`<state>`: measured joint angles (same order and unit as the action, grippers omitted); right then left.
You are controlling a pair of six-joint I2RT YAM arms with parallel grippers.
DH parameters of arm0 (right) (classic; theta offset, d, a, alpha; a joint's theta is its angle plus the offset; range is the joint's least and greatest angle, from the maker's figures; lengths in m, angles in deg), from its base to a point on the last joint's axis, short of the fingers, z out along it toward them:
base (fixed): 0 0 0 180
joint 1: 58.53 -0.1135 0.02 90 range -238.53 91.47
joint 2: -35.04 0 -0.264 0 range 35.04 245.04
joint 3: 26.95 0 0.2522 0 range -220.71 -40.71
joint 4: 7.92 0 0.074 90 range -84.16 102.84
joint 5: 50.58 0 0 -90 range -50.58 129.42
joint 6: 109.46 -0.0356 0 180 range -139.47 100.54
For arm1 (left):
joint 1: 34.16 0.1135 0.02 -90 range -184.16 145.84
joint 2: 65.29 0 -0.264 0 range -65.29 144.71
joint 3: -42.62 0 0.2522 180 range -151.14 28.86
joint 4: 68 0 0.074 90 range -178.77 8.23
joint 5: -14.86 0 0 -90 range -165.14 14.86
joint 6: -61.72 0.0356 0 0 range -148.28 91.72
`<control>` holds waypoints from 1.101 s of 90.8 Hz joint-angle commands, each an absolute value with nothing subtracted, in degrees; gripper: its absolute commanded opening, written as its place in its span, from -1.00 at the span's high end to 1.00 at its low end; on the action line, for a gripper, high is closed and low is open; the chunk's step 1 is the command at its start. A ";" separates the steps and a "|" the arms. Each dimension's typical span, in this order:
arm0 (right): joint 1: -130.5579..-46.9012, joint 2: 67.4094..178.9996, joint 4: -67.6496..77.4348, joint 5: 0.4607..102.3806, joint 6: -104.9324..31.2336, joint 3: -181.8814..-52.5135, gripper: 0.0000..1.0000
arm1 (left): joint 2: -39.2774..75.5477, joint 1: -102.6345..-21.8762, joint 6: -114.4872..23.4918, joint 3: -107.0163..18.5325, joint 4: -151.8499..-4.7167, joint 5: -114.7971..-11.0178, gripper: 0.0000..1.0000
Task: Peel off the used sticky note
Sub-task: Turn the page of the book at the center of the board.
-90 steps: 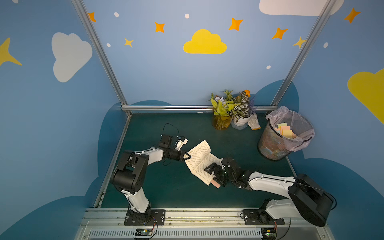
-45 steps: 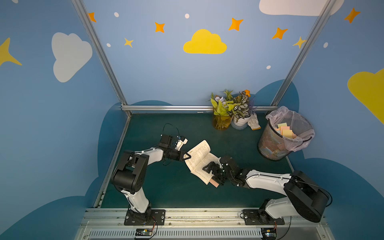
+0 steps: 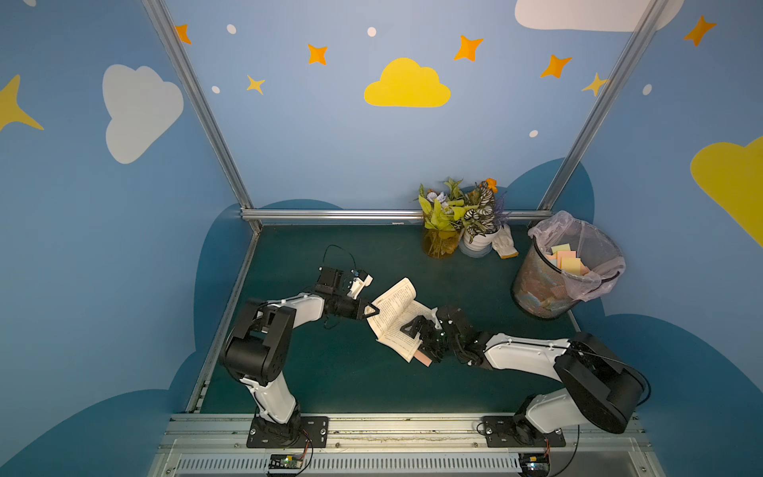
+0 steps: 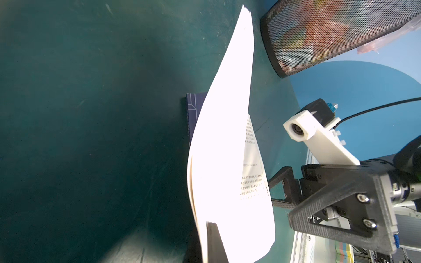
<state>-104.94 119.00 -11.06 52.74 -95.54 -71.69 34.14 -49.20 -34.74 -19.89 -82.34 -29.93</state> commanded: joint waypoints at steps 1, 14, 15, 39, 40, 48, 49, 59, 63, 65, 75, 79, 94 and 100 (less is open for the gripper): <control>-104.17 119.65 -16.90 53.00 -95.30 -74.00 -0.95 | 35.44 -49.62 -33.90 -20.17 -84.40 -30.14 0.94; -103.71 119.78 -18.05 53.92 -95.04 -75.17 -0.95 | 35.52 -49.80 -33.71 -20.26 -84.64 -30.15 0.94; -103.70 119.82 -17.97 54.01 -94.96 -75.34 -0.95 | 35.52 -49.80 -33.72 -20.22 -84.65 -30.19 0.94; -101.64 120.55 -14.05 53.21 -92.17 -77.92 -0.95 | 34.94 -50.76 -32.38 -20.35 -85.25 -30.31 0.94; -101.44 120.69 -14.03 53.22 -92.16 -77.95 -0.95 | 34.88 -50.81 -32.35 -20.40 -85.31 -30.35 0.94; -99.89 122.24 -14.33 53.51 -92.27 -77.89 -0.95 | 34.72 -51.18 -31.85 -20.53 -85.68 -30.48 0.94; -99.64 122.54 -14.44 53.63 -92.21 -77.89 -0.95 | 34.68 -51.20 -31.82 -20.53 -85.70 -30.53 0.94; -97.83 125.82 -17.11 55.33 -92.49 -77.98 -0.95 | 34.60 -51.50 -31.51 -20.51 -85.90 -30.58 0.94; -97.20 127.09 -18.73 56.49 -92.64 -78.08 -0.95 | 34.62 -51.53 -31.34 -20.52 -85.96 -30.58 0.94; -96.98 127.62 -19.39 56.92 -92.67 -78.20 -0.95 | 34.59 -51.55 -31.26 -20.60 -86.04 -30.58 0.94; -95.64 130.02 -20.16 58.78 -91.60 -80.10 -0.95 | 34.41 -52.02 -30.50 -20.70 -86.71 -30.60 0.94; -95.23 130.56 -19.91 59.19 -91.14 -81.19 -0.95 | 34.26 -52.43 -29.92 -20.80 -87.08 -30.70 0.94; -94.17 130.88 -15.18 59.46 -88.72 -84.97 -0.95 | 32.79 -54.62 -26.43 -21.98 -89.68 -32.48 0.94; -93.97 130.69 -11.91 59.24 -87.41 -86.57 -0.95 | 32.00 -55.83 -24.93 -22.27 -90.65 -33.57 0.94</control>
<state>-94.47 130.78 -16.02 58.69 -90.71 -83.32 33.47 -54.17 -29.05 -21.66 -85.38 -30.71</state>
